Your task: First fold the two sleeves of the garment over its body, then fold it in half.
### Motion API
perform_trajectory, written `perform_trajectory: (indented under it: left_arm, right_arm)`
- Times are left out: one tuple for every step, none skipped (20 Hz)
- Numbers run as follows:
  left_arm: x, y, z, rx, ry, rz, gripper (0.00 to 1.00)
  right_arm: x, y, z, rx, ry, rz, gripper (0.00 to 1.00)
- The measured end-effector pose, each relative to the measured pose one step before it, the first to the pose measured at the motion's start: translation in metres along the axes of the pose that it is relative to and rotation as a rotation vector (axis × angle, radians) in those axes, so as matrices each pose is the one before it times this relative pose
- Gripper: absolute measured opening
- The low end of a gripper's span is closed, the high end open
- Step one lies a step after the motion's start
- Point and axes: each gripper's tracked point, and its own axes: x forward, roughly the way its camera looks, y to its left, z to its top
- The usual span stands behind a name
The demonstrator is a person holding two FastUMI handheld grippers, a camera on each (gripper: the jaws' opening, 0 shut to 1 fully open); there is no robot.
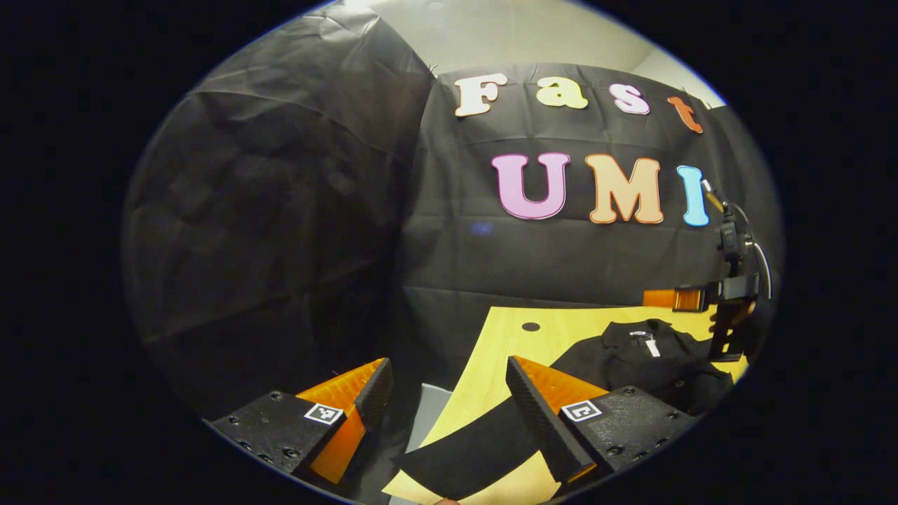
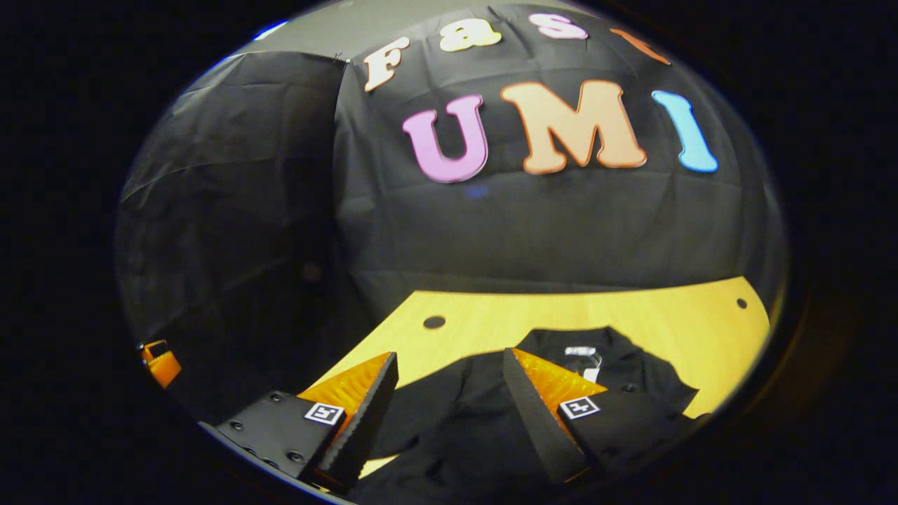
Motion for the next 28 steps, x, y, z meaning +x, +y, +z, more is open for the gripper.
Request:
perform_trajectory:
  left_arm:
    - [0.00079, 0.00321, -0.00703, -0.00767, 0.01124, 0.00003, 1.0]
    - [0.00182, 0.00258, -0.00558, -0.00567, 0.01269, -0.00047, 0.97]
    - [0.00337, 0.00254, -0.00801, -0.00235, 0.01321, 0.00382, 1.0]
    - [0.0029, 0.00181, -0.00718, -0.00172, 0.01641, 0.00343, 0.94]
    - [0.00416, 0.00184, -0.00905, -0.00414, 0.02024, 0.00134, 1.0]
    - [0.003, 0.00142, -0.00884, -0.00853, 0.02314, 0.0026, 0.97]
    - [0.0031, 0.00259, -0.013, -0.01043, 0.02903, 0.00364, 1.0]
    - [0.00348, 0.00132, -0.01142, -0.01293, 0.03204, 0.00194, 1.0]
    - [0.00375, 0.00145, -0.01308, -0.01363, 0.03682, 0.00429, 1.0]
    - [0.0034, 0.00109, -0.01177, -0.0105, 0.03699, 0.00104, 0.96]
    - [0.00576, -0.0007, -0.01384, -0.00944, 0.04348, 0.00269, 0.96]
    - [0.00374, 0.00067, -0.01406, -0.00888, 0.04957, 0.0041, 0.95]
    - [0.0051, -0.00061, -0.0136, -0.00909, 0.0395, 0.00016, 0.96]
    - [0.0018, 0.00043, -0.0105, -0.00578, 0.03089, 0.00123, 0.96]
    - [0.00264, -0.0001, -0.01022, 0.00541, 0.02543, 0.00014, 0.96]
    - [0.00216, 0.0012, -0.00835, 0.00775, 0.02277, 0.00178, 0.97]
    - [0.00207, 0.00178, -0.00794, 0.00505, 0.02106, 0.00282, 0.97]
    - [0.00238, 0.00058, -0.00619, -0.0014, 0.0193, 0.00083, 0.96]
    - [0.00197, 0.00228, -0.00657, -0.00593, 0.0195, 0.00248, 0.96]
    - [0.00286, 0.00195, -0.00648, -0.01096, 0.02074, 0.00298, 0.97]
    - [0.00332, 0.00186, -0.00747, -0.0132, 0.01918, 0.0022, 0.97]
    - [0.00274, 0.0007, -0.00621, -0.00918, 0.01969, 0.00243, 0.97]
    - [0.00498, 0.00127, -0.00595, -0.00443, 0.01874, 0.00448, 0.97]
    - [0.00291, 0.00091, -0.00591, -0.00242, 0.02395, 0.00292, 0.97]
    - [0.00286, 0.0015, -0.00704, -0.00214, 0.02088, 0.00341, 0.98]
    - [0.00137, 0.00101, -0.00596, -0.00275, 0.02367, 0.01122, 0.98]
    - [-0.002, -0.00062, 0.00103, 0.01576, -0.00836, 0.00651, 0.97]
    - [0.00084, 0.0006, 0.00175, 0.01902, -0.01052, 0.00096, 0.98]
  right_arm:
    - [-0.00205, -0.00403, 0.00491, -0.00029, -0.01173, -0.01436, 0.97]
    - [-0.00496, -0.00256, -0.00202, 0.00777, 0.0084, -0.00738, 0.96]
    - [-0.0041, -0.00617, -0.00317, 0.00642, 0.01035, -0.01289, 0.96]
    - [-0.00401, -0.00687, 0.00026, 0.00193, 0.00485, -0.0156, 0.96]
    - [-0.00456, -0.00693, 0.00224, -0.00213, -0.00501, -0.0142, 1.0]
    - [-0.00336, -0.00532, 0.00198, -0.00324, -0.00568, -0.01304, 0.98]
    - [-0.00422, -0.00487, 0.00116, -0.00422, -0.00281, -0.01111, 0.97]
    - [-0.00343, -0.00467, -0.00031, -0.00581, -0.00296, -0.01175, 0.97]
    - [-0.00346, -0.00459, 0.00004, -0.00456, 0.00227, -0.00823, 0.97]
    - [-0.00286, -0.00346, -0.00148, -0.00421, -0.00061, -0.00985, 0.98]
    - [-0.00269, -0.00399, -0.00006, -0.00326, 0.00047, -0.00787, 0.98]
    - [-0.00177, -0.0033, -0.00169, 0.00053, 0.00313, -0.0086, 0.97]
    - [-0.00248, -0.00345, -0.00236, 0.00418, 0.00529, -0.00718, 0.98]
    - [-0.00292, -0.00289, -0.00239, 0.00606, 0.00658, -0.00493, 0.97]
    - [-0.00266, -0.00282, -0.00109, 0.00451, 0.0027, -0.00704, 1.0]
    - [-0.00117, -0.00323, -0.00096, 0.00235, 0.00106, -0.00849, 0.98]
    - [-0.00218, -0.00308, -0.00095, 0.00142, 0.00113, -0.00774, 0.98]
    - [-0.00175, -0.00208, -0.00134, 0.00183, 0.00233, -0.0052, 0.98]
    - [-0.00261, -0.00234, -0.00163, 0.00064, -0.00033, -0.00579, 0.98]
    - [-0.00204, -0.0017, -0.00106, -0.0001, 0.00118, -0.00588, 0.98]
    - [-0.00172, -0.00164, -0.00192, -0.00035, 0.00249, -0.0043, 0.98]
    - [-0.00239, -0.00062, -0.0008, 0.00028, 0.00247, -0.00392, 0.98]
    - [-0.00153, -0.00131, -0.00156, -0.00027, 0.00251, -0.00315, 0.98]
    - [-0.00189, -0.00115, -0.00157, -0.00195, 0.00095, -0.00281, 0.98]
    - [-0.00148, -0.00038, -0.00059, -0.00245, 0.00098, -0.00288, 0.98]
    - [-0.00262, -0.00135, -0.00096, -0.00533, 0.0005, -0.00321, 0.98]
    - [-0.00221, -0.00062, 0.00072, -0.00621, -0.00252, -0.00125, 0.98]
    - [-0.0017, -0.00165, -0.00133, -0.00514, 0.00074, -0.00273, 0.98]
